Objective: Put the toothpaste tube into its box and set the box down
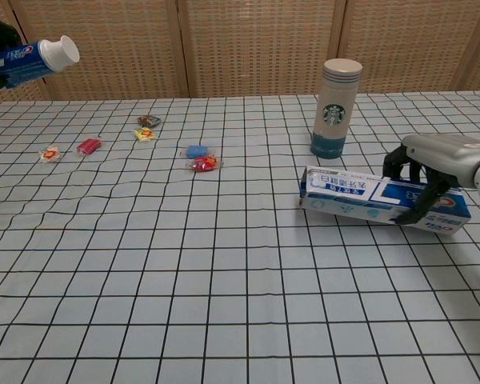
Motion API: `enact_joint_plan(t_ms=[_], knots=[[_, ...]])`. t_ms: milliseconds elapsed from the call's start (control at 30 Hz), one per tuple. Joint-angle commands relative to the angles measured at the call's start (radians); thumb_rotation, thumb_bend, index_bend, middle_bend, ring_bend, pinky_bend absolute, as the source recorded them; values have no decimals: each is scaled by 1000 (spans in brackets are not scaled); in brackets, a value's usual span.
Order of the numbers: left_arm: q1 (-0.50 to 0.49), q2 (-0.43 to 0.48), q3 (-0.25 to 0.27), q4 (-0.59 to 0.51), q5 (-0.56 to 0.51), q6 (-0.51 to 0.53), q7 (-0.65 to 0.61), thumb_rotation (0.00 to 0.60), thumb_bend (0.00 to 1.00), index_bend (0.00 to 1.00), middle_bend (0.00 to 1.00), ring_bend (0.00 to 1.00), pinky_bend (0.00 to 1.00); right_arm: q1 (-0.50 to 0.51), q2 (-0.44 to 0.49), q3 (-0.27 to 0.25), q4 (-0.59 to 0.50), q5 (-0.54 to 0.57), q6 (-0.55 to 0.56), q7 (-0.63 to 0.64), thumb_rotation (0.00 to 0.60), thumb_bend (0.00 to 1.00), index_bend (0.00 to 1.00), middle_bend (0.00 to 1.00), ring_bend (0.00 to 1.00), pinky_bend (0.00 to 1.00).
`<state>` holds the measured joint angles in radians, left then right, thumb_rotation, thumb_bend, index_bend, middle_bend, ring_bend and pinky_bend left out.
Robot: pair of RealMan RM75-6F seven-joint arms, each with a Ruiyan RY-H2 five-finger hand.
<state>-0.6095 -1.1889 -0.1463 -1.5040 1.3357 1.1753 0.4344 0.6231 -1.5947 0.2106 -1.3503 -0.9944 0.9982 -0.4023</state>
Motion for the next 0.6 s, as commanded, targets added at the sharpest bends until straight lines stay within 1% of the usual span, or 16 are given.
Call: enact_joint_plan(t_ms=[33, 167, 267, 400, 567, 600], knots=[[-5, 17, 0, -29, 16, -1, 11, 600, 734, 848, 540, 515, 471, 2, 54, 26, -127, 28, 3, 0, 600, 326, 718, 511, 526, 612], [-15, 52, 2, -81, 27, -22, 22, 600, 734, 847, 540, 515, 471, 8, 84, 37, -204, 45, 9, -14, 600, 326, 717, 511, 527, 612], [-42, 119, 3, -164, 29, -81, 54, 600, 734, 846, 540, 515, 471, 22, 104, 43, -265, 59, 23, -52, 600, 326, 715, 510, 526, 612], [-75, 193, -8, -261, -3, -130, 165, 600, 736, 846, 540, 515, 471, 39, 115, 51, -314, 94, 36, -86, 600, 325, 714, 510, 527, 612], [-104, 251, -20, -345, -48, -165, 262, 600, 738, 845, 540, 515, 471, 60, 132, 62, -353, 109, 49, -114, 600, 326, 715, 510, 527, 612], [-113, 270, -23, -369, -70, -179, 286, 600, 738, 845, 540, 514, 471, 66, 139, 68, -365, 112, 54, -120, 600, 326, 715, 510, 527, 612]])
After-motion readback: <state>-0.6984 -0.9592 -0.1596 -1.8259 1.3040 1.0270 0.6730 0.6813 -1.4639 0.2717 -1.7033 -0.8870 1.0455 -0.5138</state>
